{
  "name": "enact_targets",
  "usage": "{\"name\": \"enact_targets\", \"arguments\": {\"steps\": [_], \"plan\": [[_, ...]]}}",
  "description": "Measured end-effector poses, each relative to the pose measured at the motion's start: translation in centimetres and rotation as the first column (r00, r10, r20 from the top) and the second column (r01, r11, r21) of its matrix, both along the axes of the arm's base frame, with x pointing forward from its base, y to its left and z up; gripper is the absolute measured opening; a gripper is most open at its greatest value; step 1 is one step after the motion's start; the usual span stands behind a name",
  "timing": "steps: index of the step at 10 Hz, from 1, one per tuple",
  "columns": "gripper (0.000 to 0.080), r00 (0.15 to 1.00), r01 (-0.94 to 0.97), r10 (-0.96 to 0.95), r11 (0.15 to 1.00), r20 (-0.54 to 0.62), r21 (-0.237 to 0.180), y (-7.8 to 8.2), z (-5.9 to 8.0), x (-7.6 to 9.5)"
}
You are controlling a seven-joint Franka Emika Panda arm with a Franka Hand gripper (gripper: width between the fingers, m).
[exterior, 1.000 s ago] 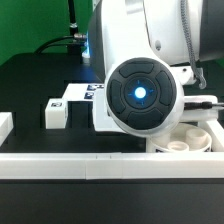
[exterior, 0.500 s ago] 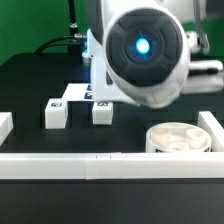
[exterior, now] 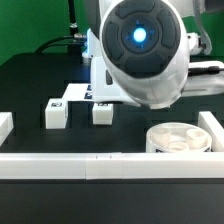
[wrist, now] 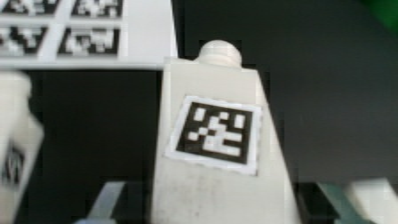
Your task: Assemble stool
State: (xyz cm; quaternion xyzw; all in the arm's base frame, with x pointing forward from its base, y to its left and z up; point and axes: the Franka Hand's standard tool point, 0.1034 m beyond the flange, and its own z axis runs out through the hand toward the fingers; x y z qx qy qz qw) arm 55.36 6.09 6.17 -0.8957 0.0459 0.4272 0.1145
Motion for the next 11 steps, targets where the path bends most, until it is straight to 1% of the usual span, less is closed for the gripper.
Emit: {"name": "enact_targets", "arguments": {"steps": [1, 2, 3, 4, 5, 6, 7, 8, 9, 10, 11], "plan": [[0.0325, 0.997, -0.005, 0.005, 1.0, 0.074, 0.009, -0.2, 1.4, 0.7], [0.0325, 0.987, 0.01, -0.009, 1.0, 0.162, -0.006, -0.2, 2.6, 1.8], [0.0325, 0.968, 0.03, -0.024, 0.999, 0.25, -0.018, -0.4, 4.1, 2.8], [0.0325, 0.95, 0.039, -0.029, 0.999, 0.312, -0.027, -0.3, 5.3, 3.4], [0.0325, 0.898, 0.069, -0.043, 0.997, 0.437, -0.044, -0.4, 4.8, 4.6], [0.0325, 0.854, 0.091, -0.049, 0.994, 0.518, -0.057, -0.5, 4.8, 4.7], [0.0325, 0.788, 0.118, -0.052, 0.991, 0.614, -0.067, -0.6, 4.9, 5.2], [0.0325, 0.718, 0.142, -0.05, 0.987, 0.694, -0.075, -0.6, 4.9, 5.2], [0.0325, 0.677, 0.153, -0.045, 0.985, 0.735, -0.08, -0.6, 4.8, 5.2], [0.0325, 0.561, 0.164, -0.018, 0.982, 0.828, -0.091, 0.2, 5.4, 6.4], [0.0325, 0.437, 0.158, 0.015, 0.983, 0.9, -0.093, 1.8, 6.2, 6.6]]}}
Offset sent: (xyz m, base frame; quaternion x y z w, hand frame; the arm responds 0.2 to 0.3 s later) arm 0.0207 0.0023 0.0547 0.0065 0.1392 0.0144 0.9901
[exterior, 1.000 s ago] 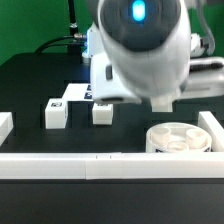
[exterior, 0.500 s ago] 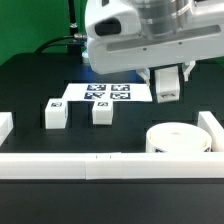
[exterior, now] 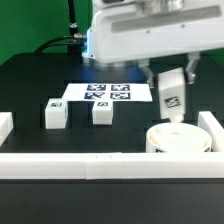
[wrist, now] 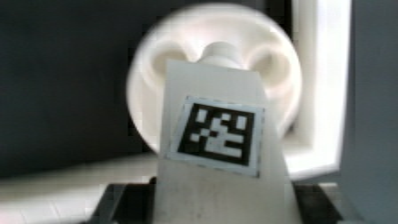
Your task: Assemble stool
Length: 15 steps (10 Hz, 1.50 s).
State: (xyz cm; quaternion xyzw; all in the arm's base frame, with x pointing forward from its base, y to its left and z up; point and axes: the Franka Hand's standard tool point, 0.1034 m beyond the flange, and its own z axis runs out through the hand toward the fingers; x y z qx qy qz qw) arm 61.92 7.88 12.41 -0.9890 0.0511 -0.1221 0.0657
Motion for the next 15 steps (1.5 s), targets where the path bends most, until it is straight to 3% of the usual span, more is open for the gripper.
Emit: {"name": "enact_targets", "arguments": {"steps": [3, 4, 5, 6, 9, 10, 11, 15], "plan": [[0.0325, 0.962, 0.023, -0.017, 1.0, 0.274, -0.018, 0.3, -0.2, -0.2], [0.0325, 0.963, 0.016, -0.01, 1.0, 0.269, -0.023, 0.2, -0.5, -0.4], [0.0325, 0.958, -0.051, 0.069, 0.996, 0.277, -0.07, -0.3, -0.4, -0.2], [0.0325, 0.955, -0.077, 0.099, 0.993, 0.281, -0.09, -0.6, -0.3, 0.0], [0.0325, 0.956, -0.069, 0.089, 0.994, 0.278, -0.084, -0.5, -0.4, -0.1], [0.0325, 0.947, -0.114, 0.142, 0.987, 0.288, -0.112, -0.2, -0.6, 0.0], [0.0325, 0.933, -0.181, 0.22, 0.97, 0.283, -0.16, 0.1, -1.6, -0.1], [0.0325, 0.935, -0.214, 0.258, 0.958, 0.245, -0.191, -0.3, -1.5, 0.6]]}}
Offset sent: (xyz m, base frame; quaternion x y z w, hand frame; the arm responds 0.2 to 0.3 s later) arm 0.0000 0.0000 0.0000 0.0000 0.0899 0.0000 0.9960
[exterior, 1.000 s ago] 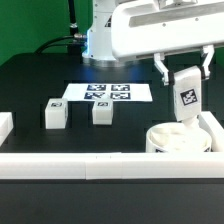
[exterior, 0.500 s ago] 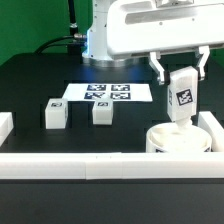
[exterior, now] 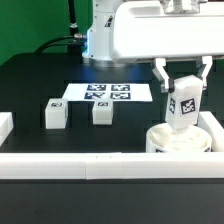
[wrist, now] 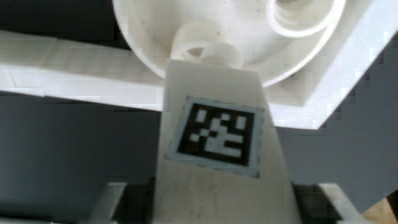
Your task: Assemble stool
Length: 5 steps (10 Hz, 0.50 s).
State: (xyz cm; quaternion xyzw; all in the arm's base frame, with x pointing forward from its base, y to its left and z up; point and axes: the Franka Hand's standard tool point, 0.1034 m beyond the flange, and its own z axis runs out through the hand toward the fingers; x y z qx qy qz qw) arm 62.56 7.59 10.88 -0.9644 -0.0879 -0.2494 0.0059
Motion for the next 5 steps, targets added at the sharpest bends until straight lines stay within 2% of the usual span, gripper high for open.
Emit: {"name": "enact_targets", "arguments": {"steps": [3, 4, 5], "plan": [[0.0325, 1.0, -0.002, 0.002, 1.0, -0.002, -0.002, -0.07, -0.13, -0.02], [0.0325, 0.999, -0.045, 0.045, 0.999, -0.007, -0.028, -0.21, -0.43, 0.2], [0.0325, 0.999, -0.048, 0.048, 0.998, -0.005, -0.028, -0.04, -0.26, 0.59]]}}
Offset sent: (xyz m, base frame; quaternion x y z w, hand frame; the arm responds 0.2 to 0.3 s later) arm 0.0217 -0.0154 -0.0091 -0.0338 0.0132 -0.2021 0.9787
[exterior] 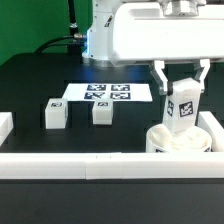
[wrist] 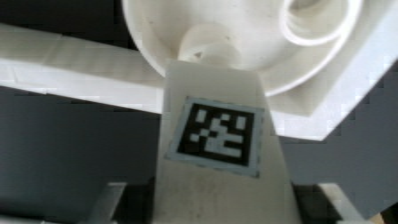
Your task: Assemble stool
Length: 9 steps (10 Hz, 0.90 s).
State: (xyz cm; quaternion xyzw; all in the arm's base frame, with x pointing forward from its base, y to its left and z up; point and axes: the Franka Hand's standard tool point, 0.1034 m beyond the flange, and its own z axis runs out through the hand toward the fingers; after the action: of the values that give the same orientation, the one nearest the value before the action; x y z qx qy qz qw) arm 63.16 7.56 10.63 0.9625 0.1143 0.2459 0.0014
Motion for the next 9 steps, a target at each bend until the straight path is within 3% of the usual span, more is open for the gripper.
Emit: {"name": "enact_targets", "arguments": {"steps": [5, 9], "plan": [[0.0325, 0.999, 0.002, -0.002, 1.0, 0.038, -0.002, 0.1, -0.3, -0.2], [0.0325, 1.0, 0.009, -0.008, 1.0, 0.028, -0.011, -1.2, -0.8, 0.1]]}}
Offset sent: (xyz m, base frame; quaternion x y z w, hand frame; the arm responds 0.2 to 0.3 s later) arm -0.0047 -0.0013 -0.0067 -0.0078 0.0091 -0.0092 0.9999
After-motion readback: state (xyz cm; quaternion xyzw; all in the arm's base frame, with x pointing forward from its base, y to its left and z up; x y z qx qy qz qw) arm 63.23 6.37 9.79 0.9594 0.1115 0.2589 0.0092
